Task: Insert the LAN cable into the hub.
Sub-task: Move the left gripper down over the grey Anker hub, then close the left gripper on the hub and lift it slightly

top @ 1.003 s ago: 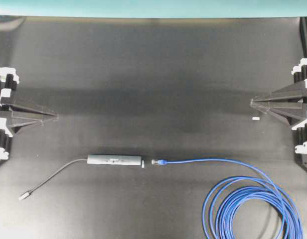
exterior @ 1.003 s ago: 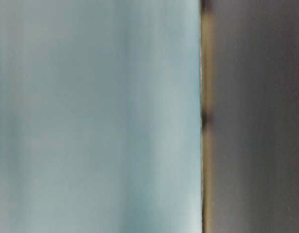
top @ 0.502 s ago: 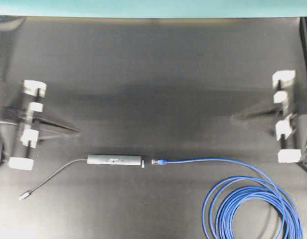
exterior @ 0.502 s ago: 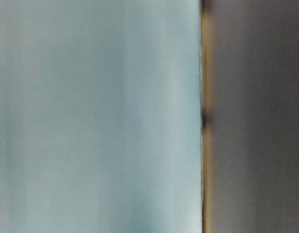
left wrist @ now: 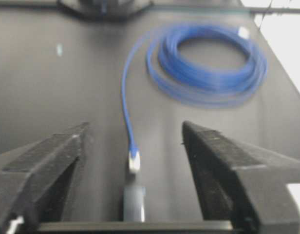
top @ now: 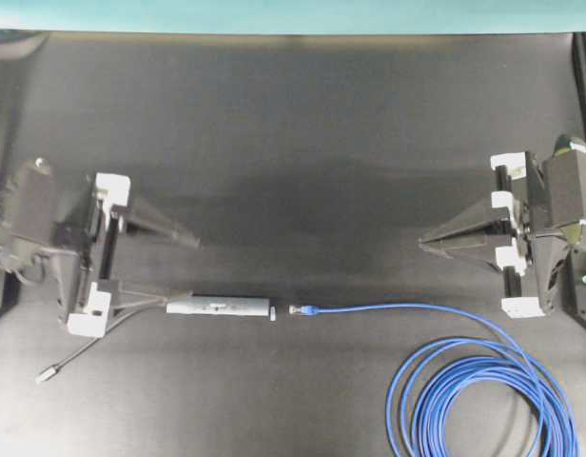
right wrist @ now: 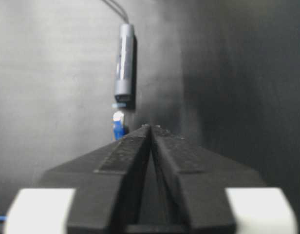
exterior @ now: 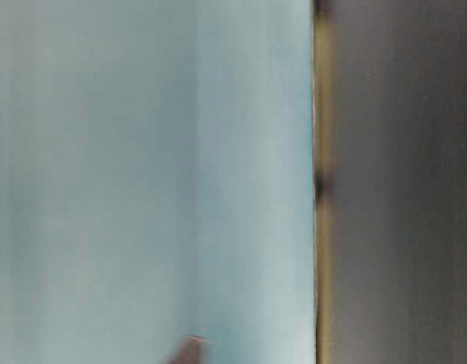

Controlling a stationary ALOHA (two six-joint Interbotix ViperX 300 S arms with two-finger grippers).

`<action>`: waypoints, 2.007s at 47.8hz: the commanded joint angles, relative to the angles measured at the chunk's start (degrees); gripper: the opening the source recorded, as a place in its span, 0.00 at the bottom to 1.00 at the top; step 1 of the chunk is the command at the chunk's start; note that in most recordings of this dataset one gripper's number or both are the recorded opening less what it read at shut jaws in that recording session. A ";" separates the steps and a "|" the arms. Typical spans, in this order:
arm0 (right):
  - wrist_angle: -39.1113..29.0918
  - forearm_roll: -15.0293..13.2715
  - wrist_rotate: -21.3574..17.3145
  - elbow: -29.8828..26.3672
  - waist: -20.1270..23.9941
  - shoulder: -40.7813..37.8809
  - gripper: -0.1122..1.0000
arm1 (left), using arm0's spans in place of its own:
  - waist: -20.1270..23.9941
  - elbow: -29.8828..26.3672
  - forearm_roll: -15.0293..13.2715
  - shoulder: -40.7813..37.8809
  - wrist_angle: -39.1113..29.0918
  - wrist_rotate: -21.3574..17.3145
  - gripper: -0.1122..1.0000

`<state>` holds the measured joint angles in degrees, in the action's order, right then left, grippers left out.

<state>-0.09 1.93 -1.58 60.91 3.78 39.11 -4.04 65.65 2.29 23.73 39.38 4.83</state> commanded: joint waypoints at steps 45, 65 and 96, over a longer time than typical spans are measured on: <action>1.23 0.70 -5.01 -1.49 -2.46 -1.76 0.70 | -0.70 2.02 0.18 -35.86 29.62 5.10 0.73; 1.23 0.70 -5.01 -1.41 -2.46 -1.49 0.70 | -1.41 -4.39 0.18 -40.78 21.62 5.19 0.73; 0.35 0.88 -6.77 -1.23 0.18 -5.98 0.71 | -2.37 -4.22 0.26 -39.20 13.97 3.25 0.35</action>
<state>0.18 2.64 -7.29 60.29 1.67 35.60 -6.15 61.61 2.29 -16.70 53.79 8.26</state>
